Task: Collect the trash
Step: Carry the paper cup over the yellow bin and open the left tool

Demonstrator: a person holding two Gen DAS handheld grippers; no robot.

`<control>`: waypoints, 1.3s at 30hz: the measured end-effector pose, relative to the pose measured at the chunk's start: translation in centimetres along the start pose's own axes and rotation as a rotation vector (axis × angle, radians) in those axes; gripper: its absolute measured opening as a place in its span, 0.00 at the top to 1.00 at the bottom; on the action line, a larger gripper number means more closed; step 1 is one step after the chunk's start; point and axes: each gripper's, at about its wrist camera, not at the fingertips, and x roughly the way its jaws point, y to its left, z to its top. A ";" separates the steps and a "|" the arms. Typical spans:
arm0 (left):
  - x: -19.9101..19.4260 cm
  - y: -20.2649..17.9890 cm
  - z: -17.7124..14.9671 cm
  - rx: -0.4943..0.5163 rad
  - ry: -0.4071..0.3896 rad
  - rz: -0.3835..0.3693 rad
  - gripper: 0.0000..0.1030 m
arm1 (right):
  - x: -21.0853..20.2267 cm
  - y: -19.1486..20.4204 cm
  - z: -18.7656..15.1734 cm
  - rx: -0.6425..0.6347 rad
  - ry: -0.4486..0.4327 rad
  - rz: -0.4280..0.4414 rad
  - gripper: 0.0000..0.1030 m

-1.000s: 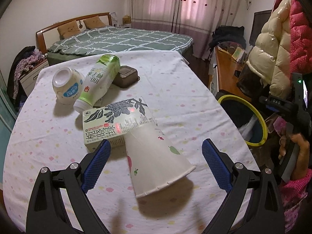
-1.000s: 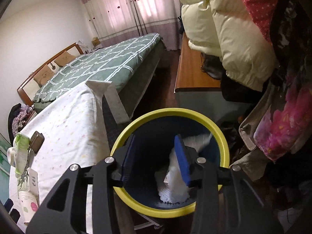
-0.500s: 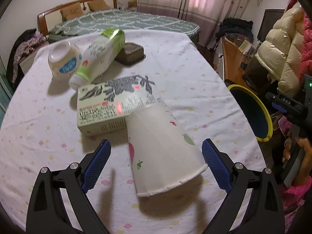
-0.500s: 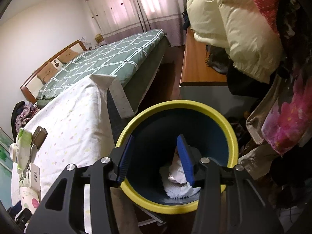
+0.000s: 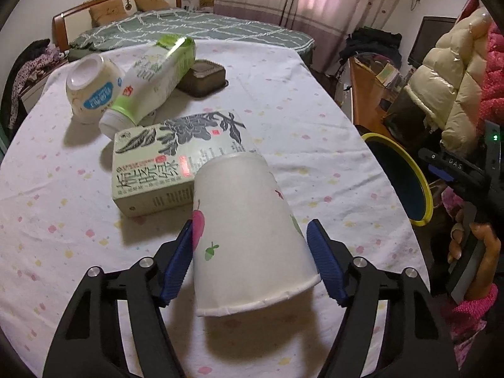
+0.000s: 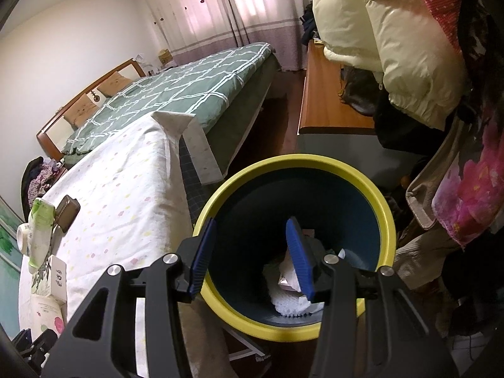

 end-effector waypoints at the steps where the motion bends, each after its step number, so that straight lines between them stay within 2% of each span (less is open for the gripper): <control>1: -0.3 -0.1 0.0 0.005 -0.008 0.002 0.34 | -0.1 0.0 0.0 0.000 -0.002 0.002 0.57; 11: -3.1 -1.8 1.0 0.058 -0.075 -0.039 0.34 | -1.7 -1.0 -0.4 0.020 -0.024 0.015 0.57; 20: -2.1 -7.0 4.1 0.157 -0.100 -0.115 0.34 | -3.7 -3.0 -1.0 0.042 -0.059 -0.019 0.56; 25: -0.5 -11.4 5.9 0.222 -0.085 -0.181 0.34 | -4.9 -4.6 -1.2 0.055 -0.084 -0.048 0.55; 34: 4.3 -20.2 8.1 0.353 -0.028 -0.236 0.34 | -5.9 -7.9 -2.2 0.111 -0.098 -0.082 0.52; 39: 7.7 -23.8 8.8 0.384 0.026 -0.256 0.34 | -6.1 -9.1 -2.4 0.128 -0.098 -0.097 0.51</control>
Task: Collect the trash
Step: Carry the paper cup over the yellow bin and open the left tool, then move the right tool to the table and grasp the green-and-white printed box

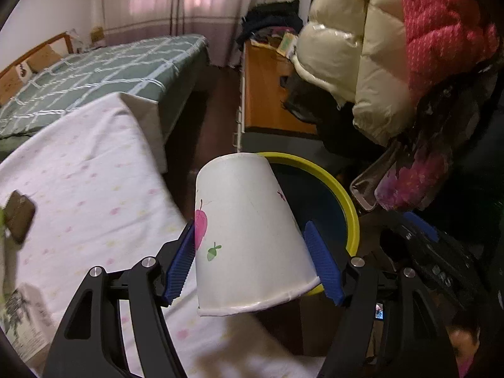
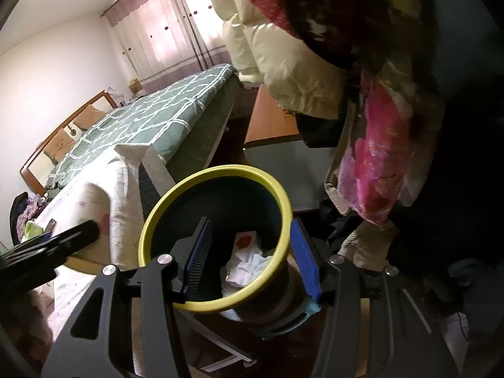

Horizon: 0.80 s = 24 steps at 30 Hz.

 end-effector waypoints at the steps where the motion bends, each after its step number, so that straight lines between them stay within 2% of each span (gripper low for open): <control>1: 0.6 -0.3 0.1 0.005 0.008 -0.003 0.33 | 0.0 -0.2 0.1 0.002 0.000 -0.002 0.51; 7: 3.8 -2.0 0.8 0.030 0.050 0.002 0.31 | 0.2 -1.2 0.0 0.012 0.004 -0.024 0.47; 12: 4.2 -1.4 0.7 0.010 0.054 0.008 0.19 | 0.3 -1.8 0.0 0.022 0.012 -0.036 0.46; 17: 1.5 -0.2 0.7 -0.019 -0.007 0.012 0.13 | 0.1 -1.5 0.0 0.012 0.015 -0.043 0.45; 24: -5.8 1.9 -0.8 -0.046 -0.143 0.036 0.06 | -0.1 -0.1 0.0 -0.009 0.014 -0.026 0.44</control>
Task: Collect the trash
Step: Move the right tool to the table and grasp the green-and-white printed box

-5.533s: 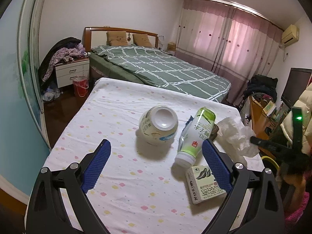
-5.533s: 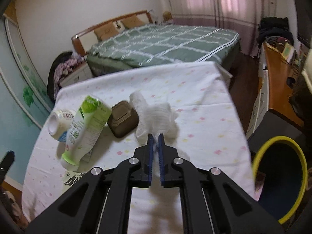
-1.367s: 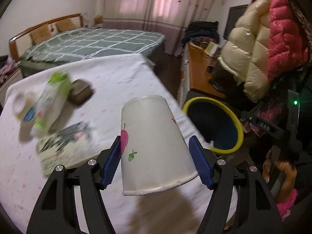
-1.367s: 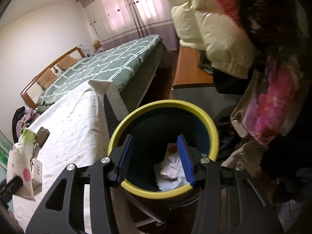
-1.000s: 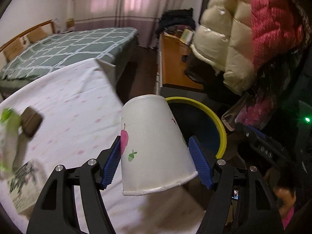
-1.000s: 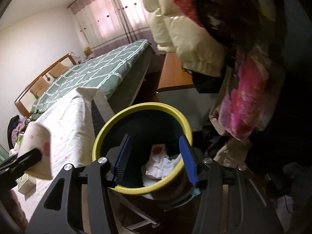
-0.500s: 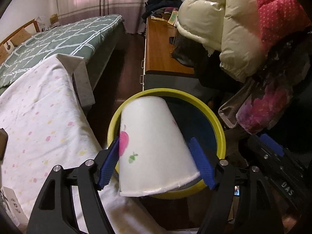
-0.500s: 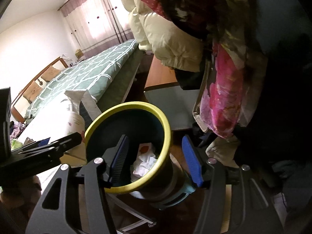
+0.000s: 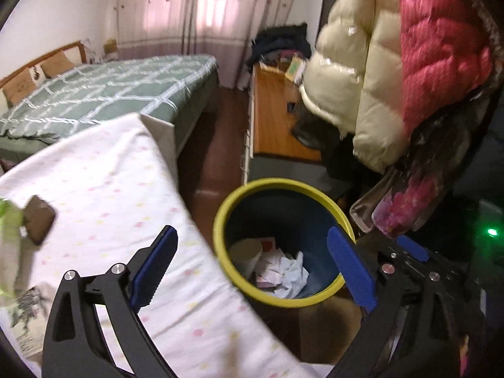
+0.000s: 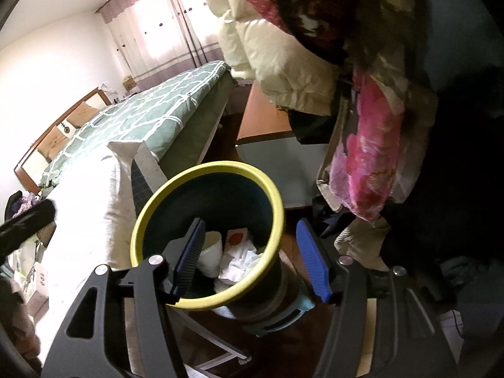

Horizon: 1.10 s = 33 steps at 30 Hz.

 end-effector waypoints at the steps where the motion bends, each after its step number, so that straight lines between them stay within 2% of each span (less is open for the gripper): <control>1: -1.1 0.6 -0.2 -0.006 -0.018 0.007 0.05 | -0.1 0.4 0.0 -0.005 -0.001 0.003 0.43; 9: -10.2 8.0 -2.9 -0.129 -0.134 0.103 0.05 | -0.3 4.9 -0.5 -0.067 0.007 0.046 0.43; 15: -17.5 15.0 -7.0 -0.238 -0.207 0.285 0.05 | -0.1 11.9 -2.2 -0.171 0.043 0.142 0.42; 22: -24.1 23.5 -12.4 -0.420 -0.238 0.450 0.05 | -0.4 21.4 -5.2 -0.324 0.102 0.284 0.42; 26: -25.8 26.2 -14.5 -0.472 -0.242 0.486 0.05 | -0.8 26.0 -7.6 -0.414 0.140 0.344 0.42; 33: -26.1 28.0 -16.0 -0.497 -0.241 0.475 0.05 | -0.5 30.8 -11.1 -0.531 0.205 0.357 0.42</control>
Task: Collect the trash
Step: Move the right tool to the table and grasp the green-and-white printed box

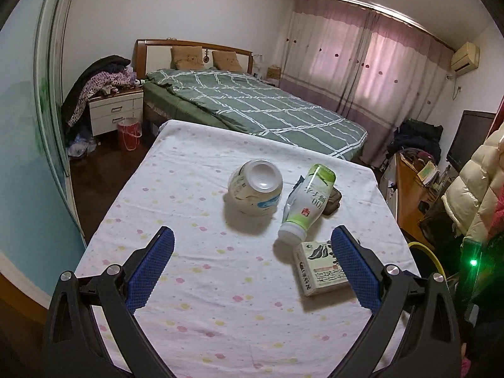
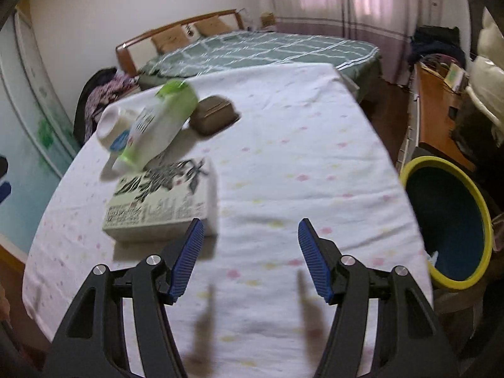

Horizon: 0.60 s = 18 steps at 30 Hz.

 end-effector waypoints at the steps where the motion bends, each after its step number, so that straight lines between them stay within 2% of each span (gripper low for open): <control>1: 0.1 0.1 -0.1 -0.004 0.001 -0.001 0.05 | 0.2 0.3 0.0 -0.009 0.008 -0.002 0.42; 10: 1.9 1.3 -0.2 -0.041 0.035 -0.008 0.05 | 2.9 0.9 0.5 -0.014 0.058 -0.050 0.42; 18: 3.3 3.0 -0.2 -0.069 0.051 -0.013 0.05 | 6.0 2.4 3.8 -0.047 0.052 -0.116 0.42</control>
